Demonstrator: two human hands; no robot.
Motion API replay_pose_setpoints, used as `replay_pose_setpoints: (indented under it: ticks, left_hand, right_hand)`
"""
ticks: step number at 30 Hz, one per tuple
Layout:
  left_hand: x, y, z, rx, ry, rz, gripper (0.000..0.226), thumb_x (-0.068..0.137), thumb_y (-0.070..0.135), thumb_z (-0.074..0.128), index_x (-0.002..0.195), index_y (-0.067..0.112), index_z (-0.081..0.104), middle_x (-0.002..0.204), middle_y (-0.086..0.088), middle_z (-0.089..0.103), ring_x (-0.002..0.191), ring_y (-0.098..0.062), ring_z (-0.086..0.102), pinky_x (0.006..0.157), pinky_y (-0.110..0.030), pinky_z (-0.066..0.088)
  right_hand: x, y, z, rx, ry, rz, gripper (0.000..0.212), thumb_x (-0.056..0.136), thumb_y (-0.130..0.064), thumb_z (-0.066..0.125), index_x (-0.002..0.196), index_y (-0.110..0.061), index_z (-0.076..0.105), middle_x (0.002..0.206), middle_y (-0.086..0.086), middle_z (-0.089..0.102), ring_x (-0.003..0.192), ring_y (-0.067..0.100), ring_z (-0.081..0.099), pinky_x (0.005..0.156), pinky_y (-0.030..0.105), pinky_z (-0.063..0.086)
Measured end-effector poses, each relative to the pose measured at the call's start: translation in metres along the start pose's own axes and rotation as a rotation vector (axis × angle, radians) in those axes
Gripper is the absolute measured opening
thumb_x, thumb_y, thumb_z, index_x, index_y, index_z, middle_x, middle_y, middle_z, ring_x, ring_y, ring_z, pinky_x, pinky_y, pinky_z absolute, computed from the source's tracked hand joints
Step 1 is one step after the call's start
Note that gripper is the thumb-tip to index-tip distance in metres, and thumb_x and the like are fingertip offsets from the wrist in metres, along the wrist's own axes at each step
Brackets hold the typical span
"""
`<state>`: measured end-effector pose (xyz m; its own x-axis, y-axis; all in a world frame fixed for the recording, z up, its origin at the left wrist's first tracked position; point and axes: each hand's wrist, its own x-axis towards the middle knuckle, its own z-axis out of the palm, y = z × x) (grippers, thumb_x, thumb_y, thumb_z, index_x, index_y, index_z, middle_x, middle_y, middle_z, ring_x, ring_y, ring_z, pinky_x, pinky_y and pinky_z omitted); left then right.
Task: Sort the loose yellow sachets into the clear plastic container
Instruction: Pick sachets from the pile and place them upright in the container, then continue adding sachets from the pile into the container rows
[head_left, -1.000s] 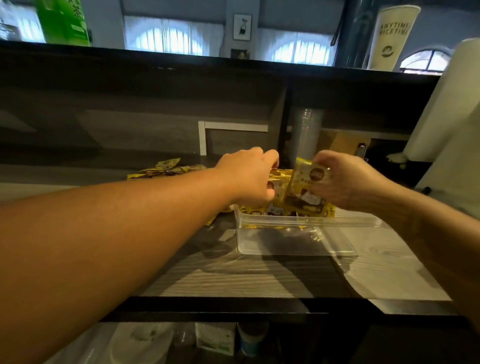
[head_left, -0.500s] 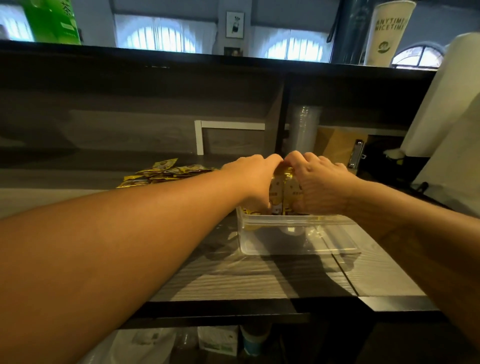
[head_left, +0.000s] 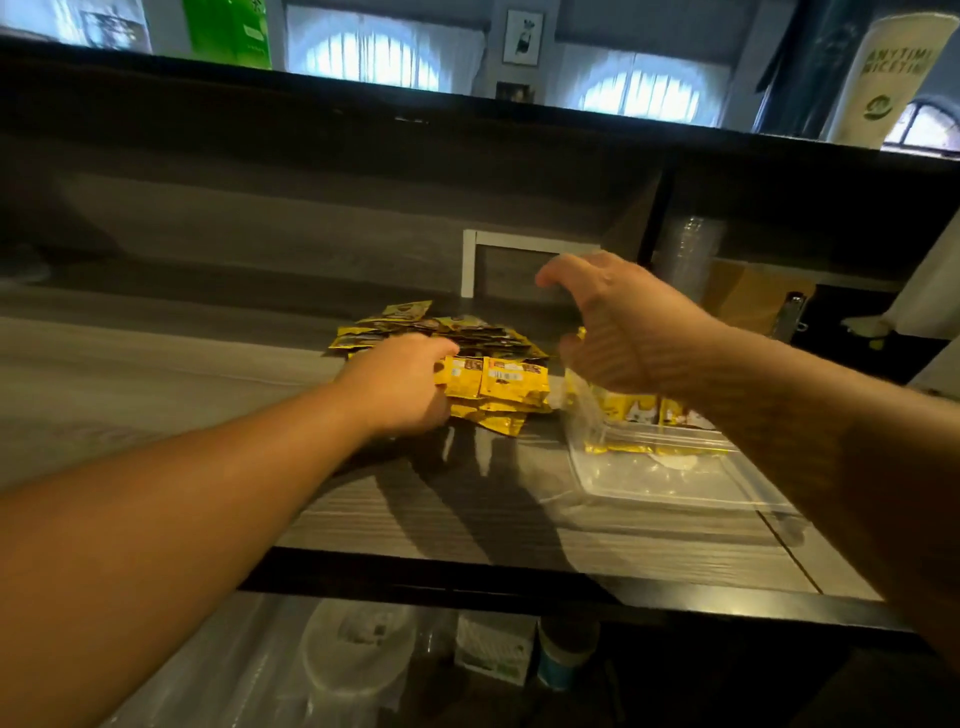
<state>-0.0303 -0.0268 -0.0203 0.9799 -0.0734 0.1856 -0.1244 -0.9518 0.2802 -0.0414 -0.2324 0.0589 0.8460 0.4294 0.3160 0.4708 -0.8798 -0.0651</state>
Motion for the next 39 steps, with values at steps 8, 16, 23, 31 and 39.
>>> replay_pose_setpoints:
  ticks: [8,16,23,31,39]
  left_hand:
    - [-0.012,-0.025,0.016,-0.129,0.226,0.070,0.053,0.082,0.007,0.069,0.128,0.033,0.062,0.130,0.005,0.062,0.119,-0.019,0.056,0.095,-0.040,0.052]
    - [-0.019,-0.034,-0.007,-1.101,0.626,-0.131,0.019,0.092,0.006,0.062,0.091,0.025,0.067,0.079,0.009,0.071,0.075,-0.003,0.070,0.058,-0.013,0.052]
    - [-0.017,-0.045,-0.024,-1.860,0.282,-0.307,0.020,0.094,0.013,0.057,0.111,0.020,0.065,0.096,-0.005,0.077,0.085,-0.023,0.076,0.063,-0.034,0.059]
    - [-0.023,-0.041,-0.024,-1.913,0.187,-0.263,0.028,0.097,0.012,0.054,0.125,0.016,0.060,0.105,-0.009,0.076,0.091,-0.025,0.075,0.067,-0.035,0.060]
    - [-0.028,0.002,-0.024,-1.693,0.151,-0.272,0.017,0.102,0.021,0.052,0.114,0.023,0.064,0.109,-0.007,0.073,0.092,-0.027,0.074,0.063,-0.042,0.061]
  right_hand:
    - [0.037,-0.043,0.047,-0.156,-0.391,0.060,0.049,0.085,-0.007,0.065,0.131,-0.013,0.048,0.112,0.008,0.055,0.101,0.024,0.053,0.080,0.035,0.048]
    - [0.049,-0.047,0.071,-0.194,-0.520,0.098,0.039,0.093,-0.017,0.060,0.130,-0.006,0.052,0.124,0.016,0.057,0.098,0.026,0.052,0.079,0.031,0.040]
    - [0.059,-0.050,0.075,-0.231,-0.468,0.116,0.048,0.088,-0.015,0.067,0.133,-0.014,0.052,0.125,0.012,0.058,0.103,0.025,0.054,0.083,0.033,0.045]
    - [0.048,-0.051,0.044,-0.198,-0.314,0.123,0.039,0.093,-0.006,0.058,0.132,-0.011,0.058,0.127,0.011,0.060,0.113,0.028,0.057,0.095,0.036,0.050]
    - [0.009,0.003,0.007,0.639,0.233,0.304,0.035,0.092,0.004,0.055,0.119,-0.017,0.065,0.111,0.002,0.059,0.088,0.011,0.057,0.061,0.012,0.052]
